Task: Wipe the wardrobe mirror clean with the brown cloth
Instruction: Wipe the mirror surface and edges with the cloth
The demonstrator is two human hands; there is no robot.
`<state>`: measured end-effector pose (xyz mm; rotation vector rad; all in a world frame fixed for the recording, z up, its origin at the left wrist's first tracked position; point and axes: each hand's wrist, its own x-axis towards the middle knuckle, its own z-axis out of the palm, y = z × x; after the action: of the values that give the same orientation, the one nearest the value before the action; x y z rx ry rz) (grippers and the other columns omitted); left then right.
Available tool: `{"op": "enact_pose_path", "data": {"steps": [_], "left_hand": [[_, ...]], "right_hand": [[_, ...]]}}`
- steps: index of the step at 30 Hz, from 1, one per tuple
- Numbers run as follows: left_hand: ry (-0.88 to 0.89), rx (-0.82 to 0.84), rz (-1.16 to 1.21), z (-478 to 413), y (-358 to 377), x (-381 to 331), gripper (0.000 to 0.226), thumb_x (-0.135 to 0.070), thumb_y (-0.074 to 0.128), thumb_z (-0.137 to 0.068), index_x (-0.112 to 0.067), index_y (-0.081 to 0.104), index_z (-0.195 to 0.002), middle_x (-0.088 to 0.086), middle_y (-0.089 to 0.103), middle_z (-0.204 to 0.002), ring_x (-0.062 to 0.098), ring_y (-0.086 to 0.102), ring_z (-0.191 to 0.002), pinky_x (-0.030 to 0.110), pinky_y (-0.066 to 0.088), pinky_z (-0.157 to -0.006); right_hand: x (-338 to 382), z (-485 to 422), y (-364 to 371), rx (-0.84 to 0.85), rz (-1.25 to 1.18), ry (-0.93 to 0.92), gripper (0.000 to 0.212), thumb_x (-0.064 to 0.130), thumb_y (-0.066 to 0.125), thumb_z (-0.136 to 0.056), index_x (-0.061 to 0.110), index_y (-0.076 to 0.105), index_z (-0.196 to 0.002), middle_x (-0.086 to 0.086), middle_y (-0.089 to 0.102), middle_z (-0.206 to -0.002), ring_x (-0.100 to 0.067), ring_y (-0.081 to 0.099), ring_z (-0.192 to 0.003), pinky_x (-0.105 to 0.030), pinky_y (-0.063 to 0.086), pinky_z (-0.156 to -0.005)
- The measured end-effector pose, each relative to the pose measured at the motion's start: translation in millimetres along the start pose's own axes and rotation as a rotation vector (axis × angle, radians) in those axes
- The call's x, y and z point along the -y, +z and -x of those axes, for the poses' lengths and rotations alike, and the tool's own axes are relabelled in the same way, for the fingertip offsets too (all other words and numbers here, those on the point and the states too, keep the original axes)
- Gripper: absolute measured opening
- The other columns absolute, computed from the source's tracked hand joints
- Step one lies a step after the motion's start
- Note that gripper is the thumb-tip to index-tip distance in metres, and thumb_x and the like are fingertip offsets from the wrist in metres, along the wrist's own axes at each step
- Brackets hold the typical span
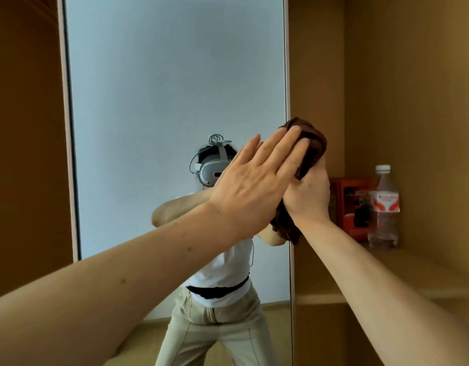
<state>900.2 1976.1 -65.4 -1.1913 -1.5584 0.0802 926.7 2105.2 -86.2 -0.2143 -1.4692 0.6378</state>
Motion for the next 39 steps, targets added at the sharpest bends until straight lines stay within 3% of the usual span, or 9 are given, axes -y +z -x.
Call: {"op": "enact_pose_path", "data": {"steps": [4, 9, 14, 18, 20, 24, 29, 36, 39], "left_hand": [[0.084, 0.028, -0.075, 26.8, 25.1, -37.5, 0.091, -0.031, 0.052, -0.088, -0.014, -0.013, -0.15, 0.006, -0.013, -0.159, 0.022, -0.013, -0.146, 0.042, -0.007, -0.116], [0.011, -0.023, -0.034, 74.5, 53.8, -86.3, 0.089, -0.033, 0.055, -0.089, -0.006, -0.004, -0.15, 0.01, 0.013, -0.155, 0.026, 0.014, -0.143, 0.037, 0.013, -0.117], [-0.076, -0.083, 0.004, 118.1, 78.0, -122.7, 0.079, -0.024, 0.044, -0.091, -0.001, -0.005, -0.149, 0.012, 0.033, -0.138, 0.025, 0.04, -0.116, 0.033, 0.032, -0.101], [-0.15, -0.13, 0.078, 148.0, 96.3, -141.7, 0.066, -0.023, 0.051, -0.085, 0.003, 0.034, -0.142, 0.011, 0.056, -0.113, 0.024, 0.054, -0.092, 0.035, 0.049, -0.079], [-0.148, -0.142, 0.066, 146.5, 97.9, -137.4, 0.063, -0.025, 0.055, -0.084, 0.002, 0.04, -0.139, 0.009, 0.058, -0.107, 0.023, 0.056, -0.087, 0.035, 0.049, -0.075], [-0.128, -0.124, -0.052, 103.4, 81.4, -126.1, 0.069, -0.028, 0.047, -0.09, -0.005, 0.017, -0.147, 0.008, 0.04, -0.128, 0.024, 0.044, -0.107, 0.034, 0.038, -0.086], [-0.135, -0.068, 0.023, 100.1, 79.6, -130.1, 0.056, -0.02, 0.048, -0.085, -0.008, 0.03, -0.137, 0.007, 0.04, -0.123, 0.025, 0.041, -0.104, 0.034, 0.038, -0.084], [-0.151, -0.071, 0.138, 158.7, 100.4, -153.7, 0.047, -0.024, 0.078, -0.058, -0.003, 0.062, -0.098, 0.007, 0.056, -0.083, 0.024, 0.053, -0.069, 0.035, 0.049, -0.059], [-0.115, -0.016, 0.13, 172.6, 104.3, -162.2, 0.048, -0.028, 0.078, -0.059, -0.006, 0.063, -0.098, 0.005, 0.057, -0.083, 0.023, 0.054, -0.07, 0.034, 0.048, -0.062]], "right_hand": [[-32.1, 40.5, -5.2, 0.095, 0.365, -0.049, 0.037, 0.026, 0.044, -0.098, 0.015, 0.042, -0.133, -0.002, 0.053, -0.127, -0.017, 0.05, -0.113, -0.009, 0.025, -0.08], [-53.5, 108.0, -21.2, 0.054, 0.39, -0.018, 0.033, 0.027, 0.05, -0.096, 0.017, 0.044, -0.127, -0.004, 0.059, -0.12, -0.027, 0.052, -0.114, -0.043, 0.04, -0.098], [-78.6, 171.1, -30.8, -0.005, 0.595, -0.123, 0.042, 0.025, 0.054, -0.092, 0.015, 0.043, -0.132, -0.006, 0.055, -0.125, -0.028, 0.046, -0.116, -0.038, 0.034, -0.097], [-89.3, 201.7, -33.3, 0.013, 0.677, -0.211, 0.066, 0.02, 0.072, -0.077, 0.011, 0.044, -0.136, -0.012, 0.054, -0.126, -0.03, 0.047, -0.115, -0.041, 0.037, -0.097], [-89.2, 196.4, -33.9, 0.052, 0.708, -0.203, 0.072, 0.021, 0.075, -0.076, 0.01, 0.04, -0.138, -0.011, 0.053, -0.129, -0.03, 0.046, -0.118, -0.041, 0.036, -0.099], [-76.3, 152.1, -37.0, 0.114, 0.609, -0.106, 0.052, 0.024, 0.058, -0.09, 0.011, 0.037, -0.137, -0.008, 0.053, -0.129, -0.028, 0.045, -0.12, -0.039, 0.036, -0.098], [-80.9, 165.2, -35.8, 0.056, 0.663, -0.144, 0.047, 0.026, 0.051, -0.094, 0.012, 0.037, -0.137, -0.007, 0.054, -0.126, -0.027, 0.047, -0.116, -0.037, 0.036, -0.095], [-109.6, 230.5, -42.4, 0.027, 0.833, -0.331, 0.065, 0.02, 0.082, -0.069, 0.01, 0.055, -0.128, -0.016, 0.059, -0.122, -0.032, 0.057, -0.109, -0.042, 0.048, -0.085], [-117.8, 251.5, -47.5, 0.109, 0.808, -0.279, 0.07, 0.019, 0.086, -0.064, 0.008, 0.056, -0.126, -0.018, 0.059, -0.121, -0.034, 0.059, -0.104, -0.042, 0.05, -0.082]]}}
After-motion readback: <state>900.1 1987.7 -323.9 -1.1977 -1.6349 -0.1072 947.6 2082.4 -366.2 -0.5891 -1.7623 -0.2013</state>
